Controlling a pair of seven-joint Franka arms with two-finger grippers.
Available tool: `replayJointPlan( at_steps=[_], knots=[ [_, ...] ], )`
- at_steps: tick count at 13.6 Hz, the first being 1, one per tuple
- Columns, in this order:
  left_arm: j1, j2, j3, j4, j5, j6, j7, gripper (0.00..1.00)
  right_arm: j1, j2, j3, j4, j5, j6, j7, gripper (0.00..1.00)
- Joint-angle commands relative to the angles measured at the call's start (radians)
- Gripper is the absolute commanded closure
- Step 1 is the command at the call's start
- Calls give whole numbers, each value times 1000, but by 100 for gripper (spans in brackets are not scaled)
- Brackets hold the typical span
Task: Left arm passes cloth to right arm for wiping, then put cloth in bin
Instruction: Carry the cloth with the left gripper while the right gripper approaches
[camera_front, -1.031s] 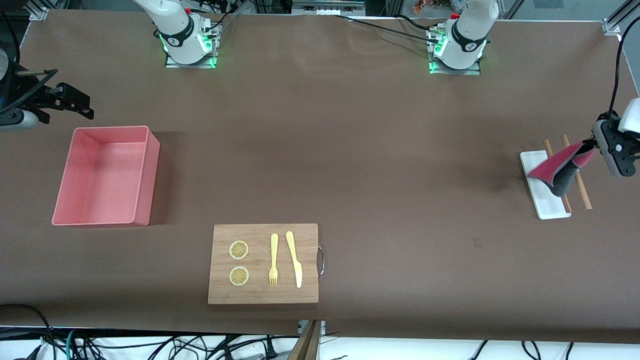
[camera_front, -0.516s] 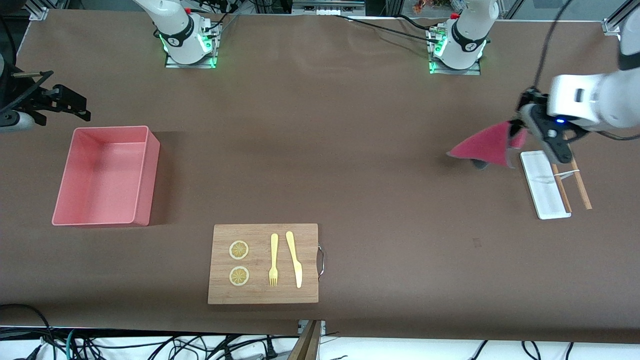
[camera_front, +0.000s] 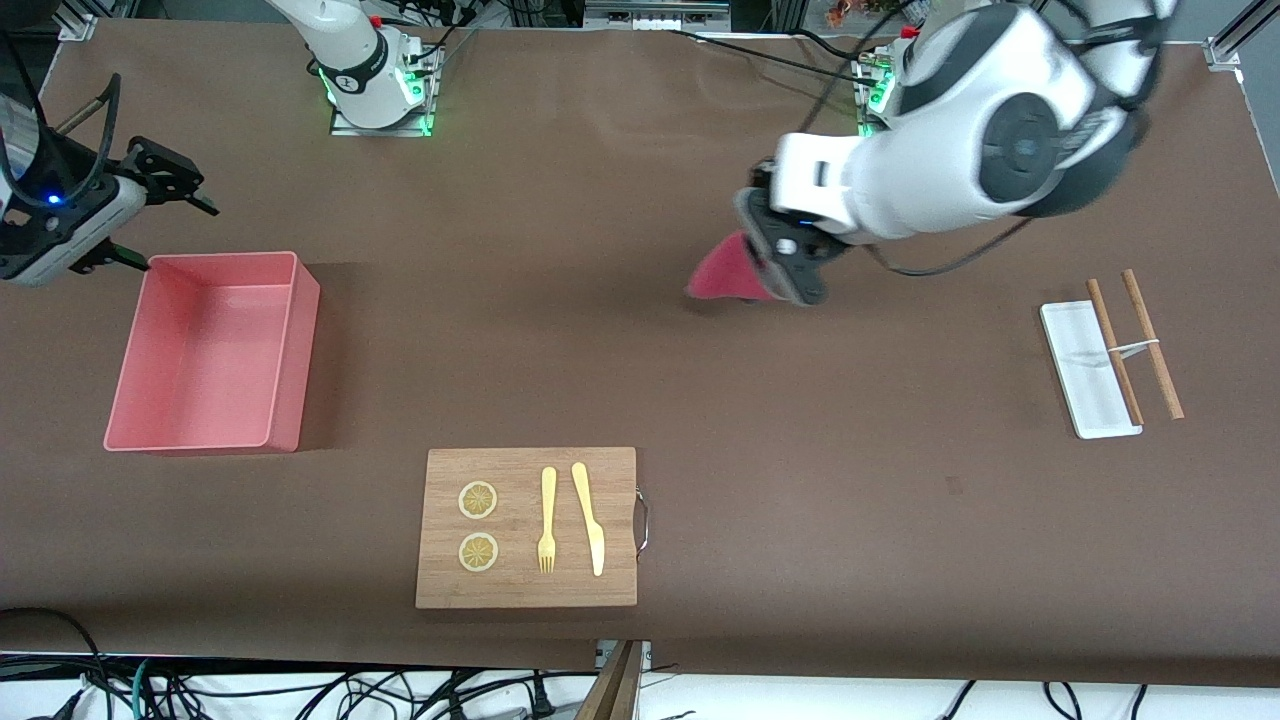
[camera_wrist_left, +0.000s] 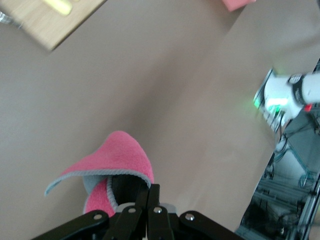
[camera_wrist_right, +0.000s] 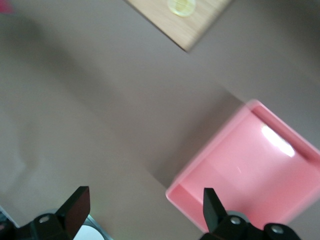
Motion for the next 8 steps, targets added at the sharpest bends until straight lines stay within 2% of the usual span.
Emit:
replayJointPlan(
  at_steps=[1,4,8],
  knots=[
    [-101,43,8,31,-89,161,-137,100,0,90,-1,21,131,-1,-225,0],
    [-210,57,10,31,-201,382,-341,100,-3,202,-1,23,321,28,-432,0],
    [-344,108,10,31,-229,621,-561,100,-6,316,-2,24,545,94,-745,0]
  ],
)
